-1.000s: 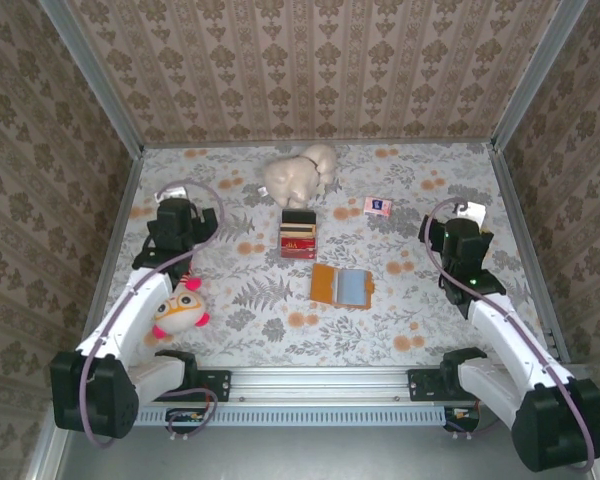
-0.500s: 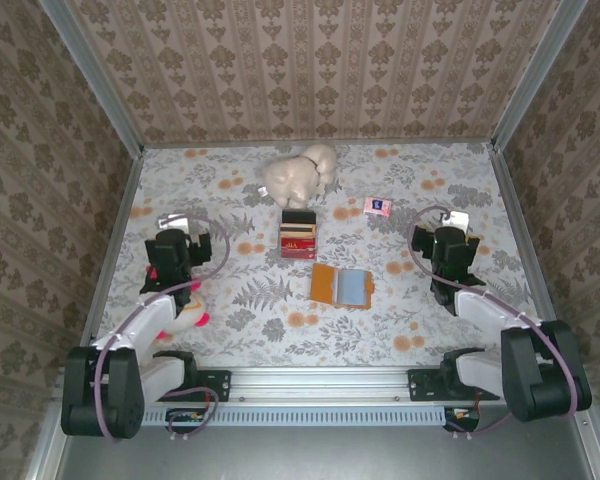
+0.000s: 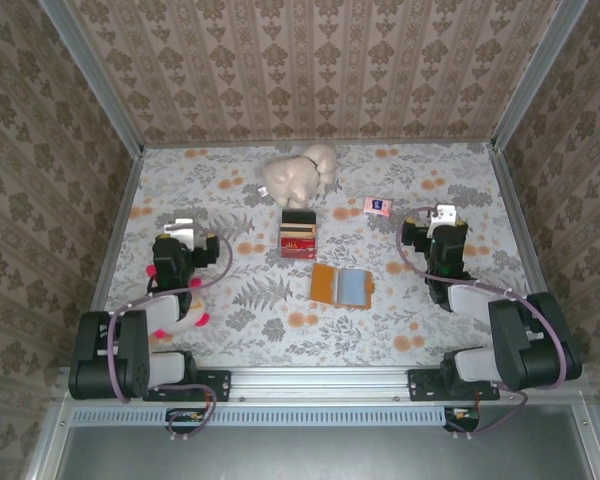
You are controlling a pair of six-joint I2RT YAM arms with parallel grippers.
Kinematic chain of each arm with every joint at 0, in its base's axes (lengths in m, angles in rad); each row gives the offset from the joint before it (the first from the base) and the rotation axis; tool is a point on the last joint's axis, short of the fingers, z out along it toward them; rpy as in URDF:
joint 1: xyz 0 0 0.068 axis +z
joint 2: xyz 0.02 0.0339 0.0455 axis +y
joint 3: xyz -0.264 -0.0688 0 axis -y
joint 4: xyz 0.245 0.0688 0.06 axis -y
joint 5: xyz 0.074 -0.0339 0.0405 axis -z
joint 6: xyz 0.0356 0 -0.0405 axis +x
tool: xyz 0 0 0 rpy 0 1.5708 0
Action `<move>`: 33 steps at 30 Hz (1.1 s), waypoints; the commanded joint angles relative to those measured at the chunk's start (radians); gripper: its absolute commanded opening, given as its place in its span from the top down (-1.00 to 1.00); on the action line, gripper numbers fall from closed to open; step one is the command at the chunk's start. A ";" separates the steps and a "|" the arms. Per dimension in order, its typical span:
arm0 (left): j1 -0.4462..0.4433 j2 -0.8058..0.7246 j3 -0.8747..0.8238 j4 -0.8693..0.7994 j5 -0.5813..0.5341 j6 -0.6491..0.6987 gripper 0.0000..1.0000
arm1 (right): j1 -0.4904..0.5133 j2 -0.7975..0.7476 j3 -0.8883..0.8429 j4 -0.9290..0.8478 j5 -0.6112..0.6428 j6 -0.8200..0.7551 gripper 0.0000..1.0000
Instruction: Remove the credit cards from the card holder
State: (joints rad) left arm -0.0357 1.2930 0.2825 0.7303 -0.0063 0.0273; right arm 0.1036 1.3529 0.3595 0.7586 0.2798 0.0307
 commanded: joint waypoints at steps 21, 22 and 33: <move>0.026 0.244 0.119 0.133 -0.004 0.021 -1.00 | -0.053 0.179 0.030 0.133 -0.066 0.015 -1.00; 0.022 0.243 0.124 0.121 0.005 0.027 -1.00 | -0.053 0.179 0.030 0.135 -0.067 0.016 -1.00; 0.022 0.246 0.127 0.116 0.003 0.026 -1.00 | -0.053 0.180 0.032 0.131 -0.068 0.015 -1.00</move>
State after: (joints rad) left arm -0.0071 1.5330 0.3870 0.8497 0.0032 0.0315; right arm 0.0547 1.5272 0.3676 0.8906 0.2249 0.0299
